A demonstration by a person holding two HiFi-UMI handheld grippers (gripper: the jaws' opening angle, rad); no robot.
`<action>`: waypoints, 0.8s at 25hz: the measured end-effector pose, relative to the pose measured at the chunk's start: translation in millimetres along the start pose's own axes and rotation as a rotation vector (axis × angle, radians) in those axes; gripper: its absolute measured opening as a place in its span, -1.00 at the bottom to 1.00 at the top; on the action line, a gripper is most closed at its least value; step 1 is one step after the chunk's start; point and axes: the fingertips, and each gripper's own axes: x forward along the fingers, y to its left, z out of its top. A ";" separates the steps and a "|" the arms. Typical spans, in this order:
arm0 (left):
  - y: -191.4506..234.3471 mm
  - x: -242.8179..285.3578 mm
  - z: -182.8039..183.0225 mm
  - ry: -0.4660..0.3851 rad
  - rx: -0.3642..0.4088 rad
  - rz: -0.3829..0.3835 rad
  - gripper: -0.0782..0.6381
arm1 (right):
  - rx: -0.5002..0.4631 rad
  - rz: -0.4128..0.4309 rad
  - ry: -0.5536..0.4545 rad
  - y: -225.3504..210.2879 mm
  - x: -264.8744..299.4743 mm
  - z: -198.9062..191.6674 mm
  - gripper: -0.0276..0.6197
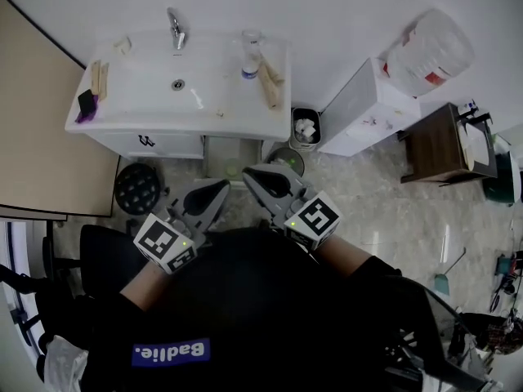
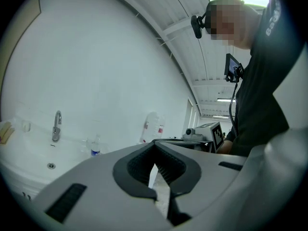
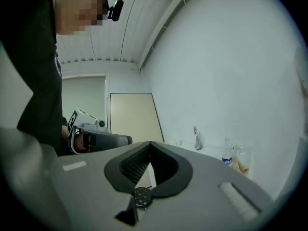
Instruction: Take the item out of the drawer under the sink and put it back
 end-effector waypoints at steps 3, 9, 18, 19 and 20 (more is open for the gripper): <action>-4.7 2.6 -3.5 0.017 0.003 -0.017 -0.81 | -0.033 -0.004 -0.002 5.9 -2.7 0.1 -0.91; -6.7 3.5 -8.7 0.031 0.010 -0.025 -0.81 | -0.042 -0.016 0.009 14.0 -4.6 -15.1 -0.91; -11.0 0.6 -15.4 0.024 -0.012 -0.022 -0.81 | -0.038 -0.006 0.039 18.9 -3.7 -23.9 -0.91; -11.0 0.0 -17.1 0.020 -0.024 -0.021 -0.81 | -0.039 -0.005 0.040 19.4 -3.3 -24.0 -0.91; -11.8 -0.1 -17.8 0.023 -0.026 -0.024 -0.81 | -0.044 -0.002 0.042 19.9 -3.0 -24.6 -0.91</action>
